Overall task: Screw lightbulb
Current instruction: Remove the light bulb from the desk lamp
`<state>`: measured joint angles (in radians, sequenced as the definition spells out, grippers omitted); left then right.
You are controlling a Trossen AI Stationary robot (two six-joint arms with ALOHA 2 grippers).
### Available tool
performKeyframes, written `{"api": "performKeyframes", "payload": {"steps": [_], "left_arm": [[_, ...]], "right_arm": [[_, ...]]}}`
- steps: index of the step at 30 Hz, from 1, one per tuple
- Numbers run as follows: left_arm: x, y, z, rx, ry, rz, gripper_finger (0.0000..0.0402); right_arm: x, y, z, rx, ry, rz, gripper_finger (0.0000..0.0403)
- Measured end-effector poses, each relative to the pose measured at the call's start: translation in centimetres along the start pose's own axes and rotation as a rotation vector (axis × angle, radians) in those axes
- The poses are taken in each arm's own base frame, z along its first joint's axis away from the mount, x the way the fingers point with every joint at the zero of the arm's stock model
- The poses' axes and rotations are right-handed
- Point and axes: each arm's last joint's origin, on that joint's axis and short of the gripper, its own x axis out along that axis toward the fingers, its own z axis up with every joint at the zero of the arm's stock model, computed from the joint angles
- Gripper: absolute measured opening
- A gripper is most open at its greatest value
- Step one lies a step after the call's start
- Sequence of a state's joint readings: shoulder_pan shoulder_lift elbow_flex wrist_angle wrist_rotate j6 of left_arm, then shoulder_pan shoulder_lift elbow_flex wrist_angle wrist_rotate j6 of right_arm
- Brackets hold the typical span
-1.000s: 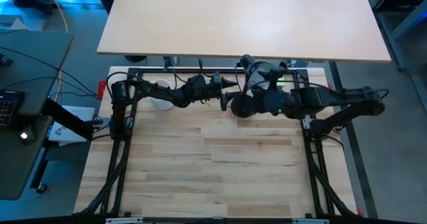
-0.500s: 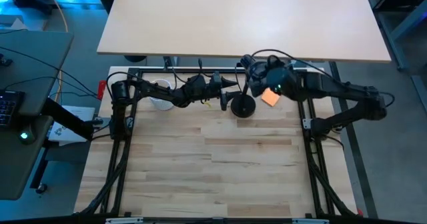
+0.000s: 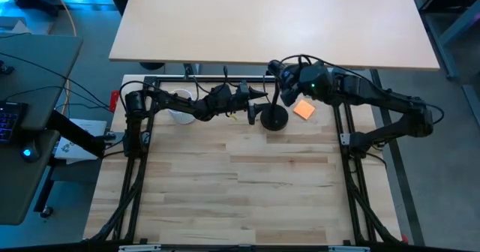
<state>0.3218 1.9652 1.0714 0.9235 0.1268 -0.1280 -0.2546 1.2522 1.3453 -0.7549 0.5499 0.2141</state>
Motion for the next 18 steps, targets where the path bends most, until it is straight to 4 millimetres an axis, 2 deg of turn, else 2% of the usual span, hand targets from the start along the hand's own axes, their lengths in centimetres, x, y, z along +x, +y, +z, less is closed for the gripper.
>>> {"api": "performKeyframes", "payload": {"steps": [4,8,15,18], "left_arm": [[0.0,0.0,0.0,0.0,0.0,0.0,0.0229],[0.0,0.0,0.0,0.001,0.0,0.0,0.0229],[0.0,0.0,0.0,0.001,-0.001,0.0,0.0229],[0.0,0.0,0.0,0.001,-0.001,0.0,0.0229]], "right_arm": [[0.0,-0.2,-0.3,-0.214,0.028,-0.031,0.0307],[-0.1,0.0,-0.5,-0.579,0.043,-0.049,0.0307],[-0.7,0.7,-0.5,-1.19,0.106,-0.238,0.0307],[-0.8,1.2,-0.6,-1.361,0.156,-0.33,0.0307]]}}
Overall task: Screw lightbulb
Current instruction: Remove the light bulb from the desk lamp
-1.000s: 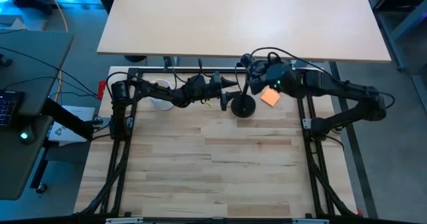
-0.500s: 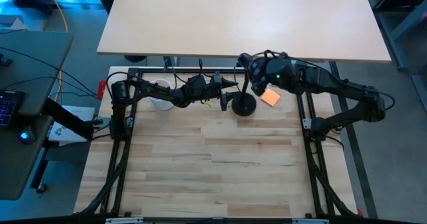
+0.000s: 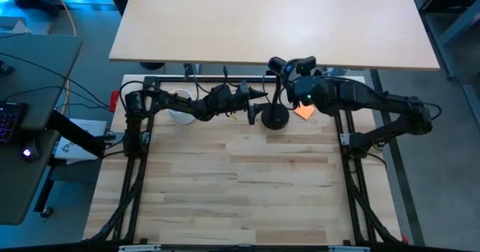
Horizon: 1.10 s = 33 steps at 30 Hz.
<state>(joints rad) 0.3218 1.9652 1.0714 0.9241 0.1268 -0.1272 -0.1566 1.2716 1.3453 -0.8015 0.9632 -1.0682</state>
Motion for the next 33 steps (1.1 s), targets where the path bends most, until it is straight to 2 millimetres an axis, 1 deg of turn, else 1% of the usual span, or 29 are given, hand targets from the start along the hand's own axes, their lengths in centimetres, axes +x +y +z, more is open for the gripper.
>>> {"api": "performKeyframes", "payload": {"steps": [3,5,11,15,17,19,22,25,28,30,33], "left_arm": [[0.0,0.0,0.0,0.0,0.0,0.0,0.0229],[0.0,0.0,0.0,0.0,0.0,0.0,0.0229],[0.0,0.0,0.0,0.0,0.001,0.0,0.0229],[0.0,0.0,0.0,0.0,0.001,0.0,0.0229],[0.0,0.0,0.0,0.0,0.001,0.0,0.0229],[0.0,0.0,0.0,-0.001,0.001,0.0,0.0229],[0.0,0.0,0.0,-0.001,0.003,0.0,0.0229],[0.0,0.0,0.0,-0.001,0.003,0.0,0.0229],[0.0,0.0,0.0,-0.001,0.001,0.0,0.0229],[0.0,0.0,0.0,-0.001,0.0,0.0,0.0229],[0.0,0.0,0.0,-0.002,0.0,0.001,0.0229]], "right_arm": [[-0.5,0.1,0.2,-0.033,0.036,-0.037,0.0307],[-0.9,0.2,0.5,0.021,0.019,-0.045,0.0307],[-2.6,0.6,1.4,0.291,-0.043,-0.064,0.0307],[-3.8,1.0,1.9,0.508,-0.095,-0.06,0.0307],[-4.2,1.1,1.9,0.626,-0.119,-0.044,0.0307],[-4.6,1.1,1.5,0.758,-0.145,-0.01,0.0307],[-4.8,0.9,0.3,0.986,-0.164,0.056,0.0307],[-4.8,0.5,-1.3,1.232,-0.192,0.189,0.0307],[-4.4,0.3,-2.5,1.473,-0.173,0.324,0.0307],[-3.9,0.3,-2.8,1.572,-0.144,0.385,0.0307],[-3.0,0.3,-2.4,1.636,-0.123,0.437,0.0307]]}}
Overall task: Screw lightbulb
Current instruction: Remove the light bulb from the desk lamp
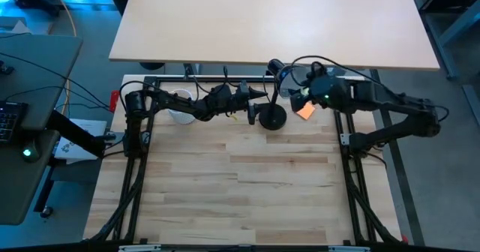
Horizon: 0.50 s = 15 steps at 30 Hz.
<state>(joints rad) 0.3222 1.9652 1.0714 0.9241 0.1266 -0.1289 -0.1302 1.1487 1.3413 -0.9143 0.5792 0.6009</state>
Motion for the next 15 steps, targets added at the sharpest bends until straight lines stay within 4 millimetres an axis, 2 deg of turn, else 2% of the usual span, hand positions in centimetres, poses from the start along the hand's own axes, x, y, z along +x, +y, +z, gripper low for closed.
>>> {"api": "performKeyframes", "payload": {"steps": [6,10,15], "left_arm": [[0.0,0.0,0.0,0.0,0.0,-0.001,0.0229],[0.0,0.0,0.0,0.0,0.005,0.0,0.0229],[0.0,0.0,-0.1,0.0,0.005,0.0,0.0229]], "right_arm": [[2.3,0.8,-0.1,0.01,-0.005,-0.087,0.0307],[3.7,1.8,0.2,-0.022,-0.032,-0.078,0.0307],[4.9,1.6,0.6,-0.038,-0.039,-0.107,0.0307]]}}
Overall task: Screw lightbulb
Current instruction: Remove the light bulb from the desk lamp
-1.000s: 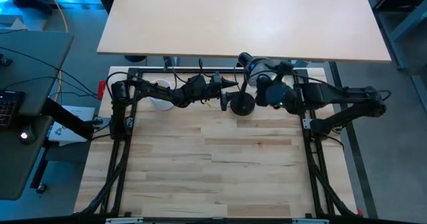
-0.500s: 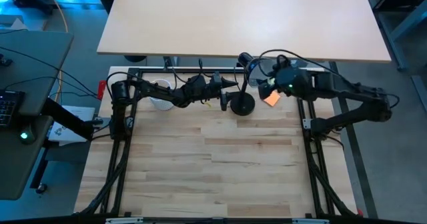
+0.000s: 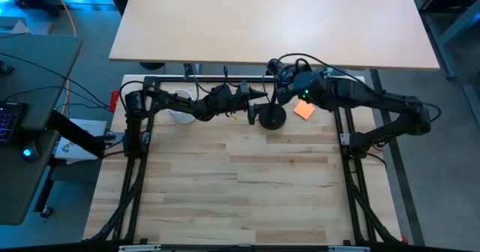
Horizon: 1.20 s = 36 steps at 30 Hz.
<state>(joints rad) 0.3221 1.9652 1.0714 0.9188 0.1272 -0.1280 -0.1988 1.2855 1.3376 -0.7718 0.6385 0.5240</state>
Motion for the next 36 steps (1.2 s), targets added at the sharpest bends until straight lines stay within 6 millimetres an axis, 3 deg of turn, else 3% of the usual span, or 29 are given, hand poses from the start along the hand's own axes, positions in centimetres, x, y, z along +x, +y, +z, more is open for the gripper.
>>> {"api": "performKeyframes", "payload": {"steps": [5,8,20,25,29,36], "left_arm": [[0.0,-0.1,0.0,0.0,0.001,-0.002,0.0229],[0.0,-0.1,0.0,0.0,0.002,-0.002,0.0229],[0.0,-0.1,0.0,0.0,0.002,-0.002,0.0229],[0.0,-0.1,0.0,-0.001,0.002,-0.002,0.0229],[0.0,-0.1,0.0,0.0,0.002,-0.001,0.0229],[0.0,-0.1,0.0,0.0,0.004,-0.002,0.0229]], "right_arm": [[0.7,-0.7,0.4,-0.07,0.003,-0.035,0.0307],[0.8,-0.9,0.4,-0.228,0.007,-0.042,0.0307],[0.2,-0.7,0.0,-1.599,0.084,-0.153,0.0307],[-0.2,-0.6,0.1,-1.942,0.172,-0.311,0.0307],[-0.7,-0.1,-0.1,-1.875,0.163,-0.382,0.0307],[-2.0,0.9,-0.8,-1.157,-0.034,-0.35,0.0307]]}}
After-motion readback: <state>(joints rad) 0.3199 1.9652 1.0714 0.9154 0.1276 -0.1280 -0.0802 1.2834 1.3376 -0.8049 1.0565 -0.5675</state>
